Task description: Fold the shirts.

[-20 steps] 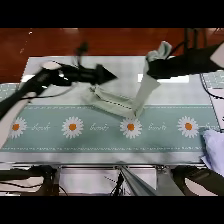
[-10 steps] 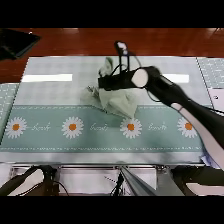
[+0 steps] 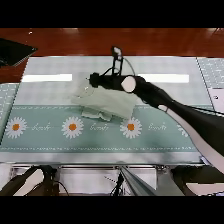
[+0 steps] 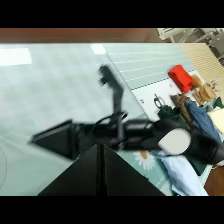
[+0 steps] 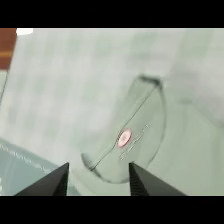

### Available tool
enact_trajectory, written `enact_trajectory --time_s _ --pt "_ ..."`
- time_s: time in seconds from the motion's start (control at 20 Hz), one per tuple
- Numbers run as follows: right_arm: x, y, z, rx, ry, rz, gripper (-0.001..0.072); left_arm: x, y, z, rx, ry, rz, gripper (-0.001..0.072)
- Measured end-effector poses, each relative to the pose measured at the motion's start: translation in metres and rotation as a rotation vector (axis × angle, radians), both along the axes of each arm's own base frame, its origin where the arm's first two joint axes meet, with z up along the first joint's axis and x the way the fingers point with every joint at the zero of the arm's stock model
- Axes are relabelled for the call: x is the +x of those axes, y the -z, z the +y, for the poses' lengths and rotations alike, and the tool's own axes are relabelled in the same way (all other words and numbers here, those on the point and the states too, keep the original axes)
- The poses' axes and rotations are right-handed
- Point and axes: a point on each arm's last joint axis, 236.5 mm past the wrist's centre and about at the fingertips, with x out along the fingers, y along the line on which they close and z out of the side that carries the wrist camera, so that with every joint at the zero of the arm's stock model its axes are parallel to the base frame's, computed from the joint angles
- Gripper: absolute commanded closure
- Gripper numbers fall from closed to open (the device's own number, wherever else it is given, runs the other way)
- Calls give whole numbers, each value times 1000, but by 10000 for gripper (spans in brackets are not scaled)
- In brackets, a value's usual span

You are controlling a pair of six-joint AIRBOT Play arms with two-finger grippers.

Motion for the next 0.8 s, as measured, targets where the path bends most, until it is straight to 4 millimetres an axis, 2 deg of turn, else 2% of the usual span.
enact_trajectory --time_s 0.1,0.2,0.25,0.35,0.4,0.45,0.55,0.6,0.7,0.8 --pt "6 -20 -42 -78 -3 -22 238 0 3 2 13 -4 5 682" --pt "0 -18 -104 -277 -28 -3 247 0 6 3 30 -8 10 682" --pt "-7 -7 -145 -418 -35 37 235 1 10 5 46 -12 16 683" --pt "-31 24 -232 -669 -36 189 114 1 17 7 71 -19 29 683" --pt "-48 41 -267 -735 -35 283 90 1 20 9 80 -24 39 683" --pt "-65 57 -287 -737 -39 376 90 1 21 10 85 -27 46 682" --pt "-93 85 -291 -598 -37 514 90 1 24 11 93 -30 61 682" --pt "-100 97 -283 -502 -25 554 90 0 26 11 94 -32 70 683" --pt "-102 110 -260 -327 12 572 90 0 27 11 94 -36 78 683" --pt "-101 122 -240 -226 44 575 90 0 27 12 94 -39 84 683"
